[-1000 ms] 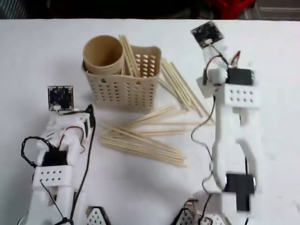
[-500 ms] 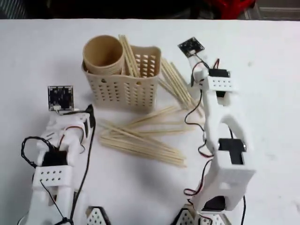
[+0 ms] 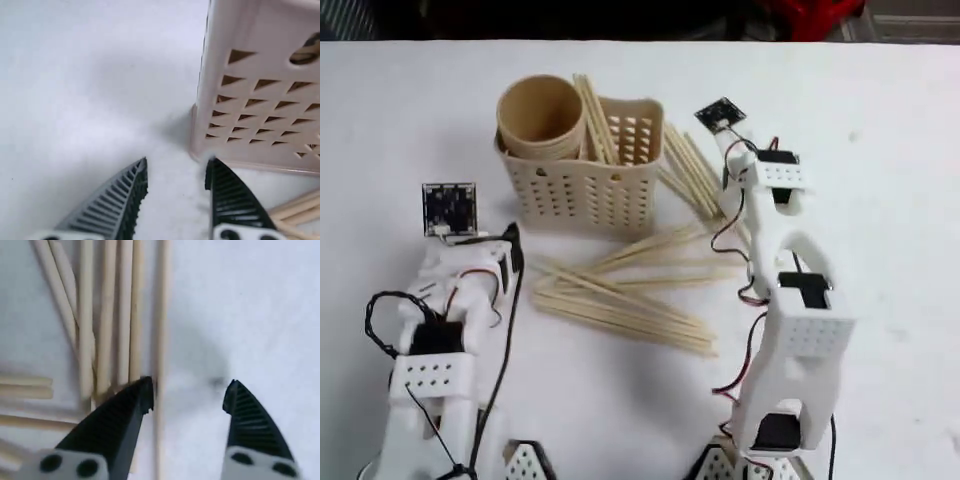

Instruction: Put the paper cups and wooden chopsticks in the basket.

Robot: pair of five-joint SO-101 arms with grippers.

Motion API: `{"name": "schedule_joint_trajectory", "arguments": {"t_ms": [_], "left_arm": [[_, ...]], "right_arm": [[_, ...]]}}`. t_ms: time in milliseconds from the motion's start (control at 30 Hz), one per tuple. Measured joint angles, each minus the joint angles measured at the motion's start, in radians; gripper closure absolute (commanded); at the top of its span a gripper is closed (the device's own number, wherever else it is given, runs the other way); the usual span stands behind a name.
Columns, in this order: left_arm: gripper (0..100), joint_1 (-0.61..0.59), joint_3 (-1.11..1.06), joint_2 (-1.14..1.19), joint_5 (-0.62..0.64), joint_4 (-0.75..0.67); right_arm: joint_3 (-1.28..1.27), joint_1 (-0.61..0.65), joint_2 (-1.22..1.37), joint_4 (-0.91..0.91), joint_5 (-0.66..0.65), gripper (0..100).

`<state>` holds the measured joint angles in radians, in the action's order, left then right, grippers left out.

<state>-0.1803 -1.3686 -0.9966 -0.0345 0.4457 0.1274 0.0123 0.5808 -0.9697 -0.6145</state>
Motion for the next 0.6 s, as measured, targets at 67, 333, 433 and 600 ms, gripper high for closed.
{"name": "schedule_joint_trajectory", "arguments": {"t_ms": [67, 333, 433, 600], "left_arm": [[80, 0.000, 0.000, 0.000, 0.000, 0.000], [80, 0.000, 0.000, 0.000, 0.000, 0.000], [80, 0.000, 0.000, 0.000, 0.000, 0.000], [80, 0.000, 0.000, 0.000, 0.000, 0.000]], "right_arm": [[0.066, -0.005, 0.049, -0.038, 0.000, 85.8], [0.385, -0.078, 0.241, -0.244, 0.005, 98.3], [0.482, -0.109, 0.288, -0.350, 0.028, 98.1], [0.589, -0.201, 0.305, -0.557, 0.029, 98.1]]}}
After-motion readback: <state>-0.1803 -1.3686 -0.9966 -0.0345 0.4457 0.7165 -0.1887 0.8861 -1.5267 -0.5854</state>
